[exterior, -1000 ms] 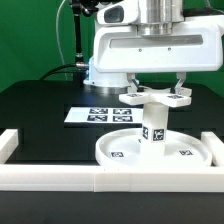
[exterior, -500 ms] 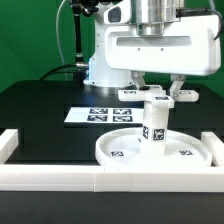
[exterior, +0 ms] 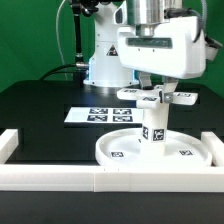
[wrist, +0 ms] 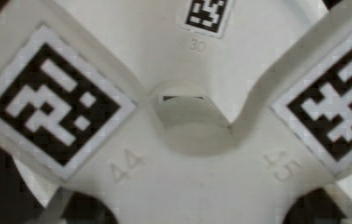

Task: Assemble round table

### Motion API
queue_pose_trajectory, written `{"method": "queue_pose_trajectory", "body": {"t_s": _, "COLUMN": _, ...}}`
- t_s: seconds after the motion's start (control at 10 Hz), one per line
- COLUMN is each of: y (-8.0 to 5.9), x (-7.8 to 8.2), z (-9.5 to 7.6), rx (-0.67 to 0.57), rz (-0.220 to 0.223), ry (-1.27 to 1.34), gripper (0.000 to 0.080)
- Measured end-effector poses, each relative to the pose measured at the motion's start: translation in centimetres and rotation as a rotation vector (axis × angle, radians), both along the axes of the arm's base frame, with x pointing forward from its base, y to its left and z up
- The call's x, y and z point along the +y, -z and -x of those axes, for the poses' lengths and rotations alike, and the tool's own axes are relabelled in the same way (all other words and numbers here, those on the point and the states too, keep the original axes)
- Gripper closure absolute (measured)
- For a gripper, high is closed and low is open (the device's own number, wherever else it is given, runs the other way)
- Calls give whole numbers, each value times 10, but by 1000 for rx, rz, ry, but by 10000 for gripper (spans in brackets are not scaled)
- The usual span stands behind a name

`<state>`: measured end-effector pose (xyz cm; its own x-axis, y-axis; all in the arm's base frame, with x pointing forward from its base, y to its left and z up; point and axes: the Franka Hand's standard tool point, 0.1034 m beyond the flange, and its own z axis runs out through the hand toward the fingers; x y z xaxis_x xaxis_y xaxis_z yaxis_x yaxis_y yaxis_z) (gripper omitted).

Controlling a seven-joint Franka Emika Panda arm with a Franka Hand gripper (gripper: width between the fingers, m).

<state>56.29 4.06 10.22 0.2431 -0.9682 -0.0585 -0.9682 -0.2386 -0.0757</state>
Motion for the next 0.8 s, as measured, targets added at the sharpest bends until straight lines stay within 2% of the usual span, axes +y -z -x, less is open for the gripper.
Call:
{"method": "queue_pose_trajectory", "body": {"t_s": 0.3, "y": 0, "x": 0, "z": 1, "rx": 26, "rz": -14, "ry": 223, "gripper": 354}}
{"method": "queue_pose_trajectory", "body": {"t_s": 0.7, "y": -1, "x": 0, "z": 0, "rx": 49, "rz": -60, "ry": 412, "gripper": 354}}
{"method": "queue_pose_trajectory", "body": {"t_s": 0.8, "y": -1, "x": 3, "z": 0, "rx": 50, "rz": -68, "ry": 410, "gripper": 258}}
